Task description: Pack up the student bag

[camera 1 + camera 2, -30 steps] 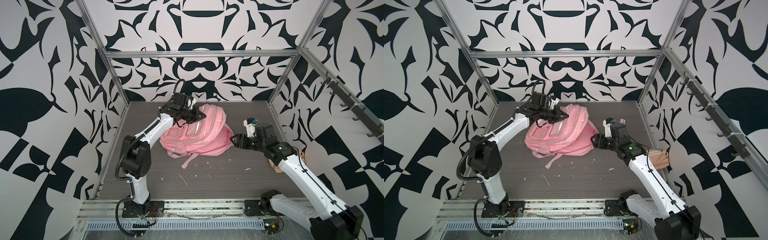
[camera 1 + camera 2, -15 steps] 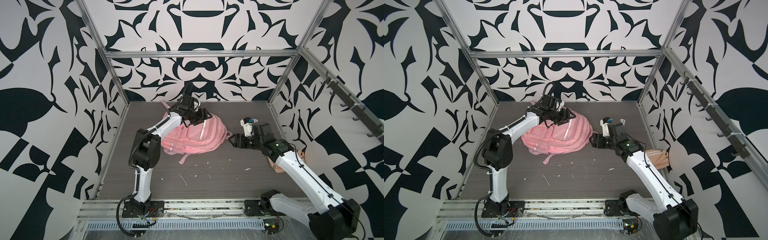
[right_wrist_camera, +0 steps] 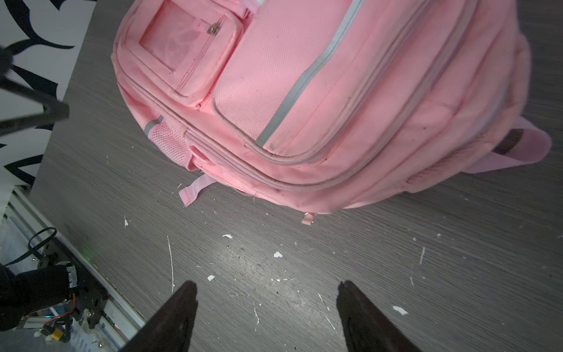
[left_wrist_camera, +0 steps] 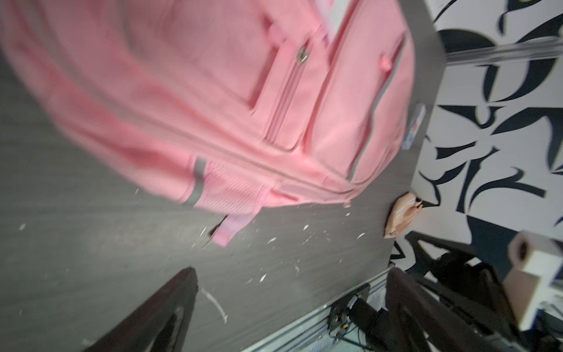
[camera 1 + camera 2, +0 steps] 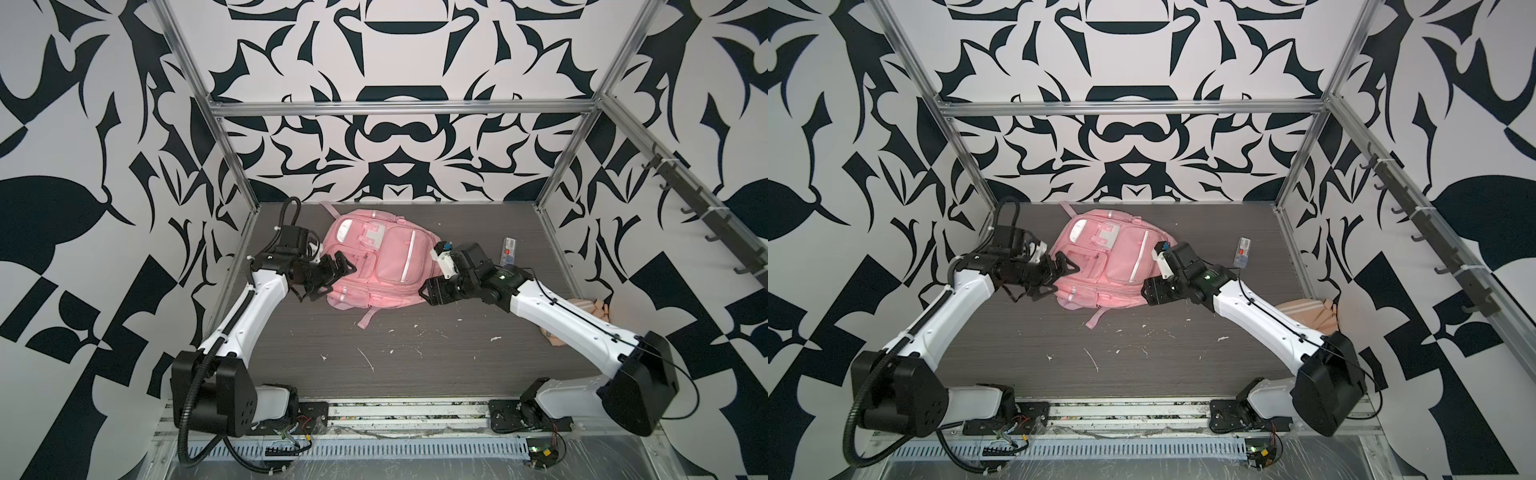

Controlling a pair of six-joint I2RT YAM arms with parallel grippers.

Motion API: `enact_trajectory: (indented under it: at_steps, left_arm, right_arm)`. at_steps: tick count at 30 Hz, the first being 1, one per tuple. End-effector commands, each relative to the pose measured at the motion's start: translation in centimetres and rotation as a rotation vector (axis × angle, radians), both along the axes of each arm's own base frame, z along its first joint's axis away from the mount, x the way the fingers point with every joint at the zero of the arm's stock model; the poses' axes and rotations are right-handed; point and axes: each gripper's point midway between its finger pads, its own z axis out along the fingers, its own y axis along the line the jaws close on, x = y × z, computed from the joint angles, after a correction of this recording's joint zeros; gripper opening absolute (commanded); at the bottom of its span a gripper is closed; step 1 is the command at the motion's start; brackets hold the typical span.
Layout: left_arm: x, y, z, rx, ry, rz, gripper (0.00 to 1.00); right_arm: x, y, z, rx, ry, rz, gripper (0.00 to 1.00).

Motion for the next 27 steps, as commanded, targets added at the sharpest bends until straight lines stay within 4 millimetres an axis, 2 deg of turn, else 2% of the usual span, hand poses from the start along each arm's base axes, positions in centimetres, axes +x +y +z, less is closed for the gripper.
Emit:
enact_trajectory:
  at_steps: [1, 5, 10, 12, 15, 17, 19, 23, 25, 27]
  left_arm:
    - [-3.0, 0.4, -3.5, 0.004, 0.129, 0.023, 0.99]
    - [-1.3, -0.7, -6.1, -0.106, 0.114, 0.112, 0.99]
    - [2.6, -1.7, -8.2, -0.176, 0.09, 0.181, 0.99]
    - [3.5, -1.8, -8.6, -0.189, 0.08, 0.192, 1.0]
    - [3.8, -1.8, -9.4, -0.168, 0.095, 0.19, 0.94]
    - [3.9, -1.5, -10.4, -0.152, 0.107, 0.212, 0.86]
    - [4.3, -1.4, -11.3, -0.159, 0.113, 0.247, 0.75]
    - [5.6, -2.1, -11.8, -0.199, 0.106, 0.281, 0.54]
    - [6.0, -2.4, -11.7, -0.194, 0.099, 0.276, 0.34]
    - [6.2, -2.6, -11.4, -0.198, 0.091, 0.271, 0.21]
  right_arm:
    - [1.4, 1.8, 2.4, 0.067, -0.054, 0.006, 0.77]
    - [1.6, 2.4, 2.2, 0.067, -0.047, 0.016, 0.77]
    - [1.5, 2.3, 2.3, 0.071, -0.047, 0.012, 0.77]
    - [1.4, 2.1, 2.3, 0.071, -0.047, 0.007, 0.77]
    - [1.2, 1.6, 2.1, 0.065, -0.054, -0.012, 0.77]
    - [1.1, 1.3, 2.1, 0.065, -0.056, -0.021, 0.77]
    - [1.0, 1.2, 2.0, 0.065, -0.056, -0.026, 0.77]
    - [1.0, 1.2, 1.9, 0.069, -0.056, -0.03, 0.77]
    - [1.1, 1.4, 1.9, 0.072, -0.055, -0.026, 0.77]
    - [1.2, 1.6, 1.9, 0.074, -0.053, -0.022, 0.77]
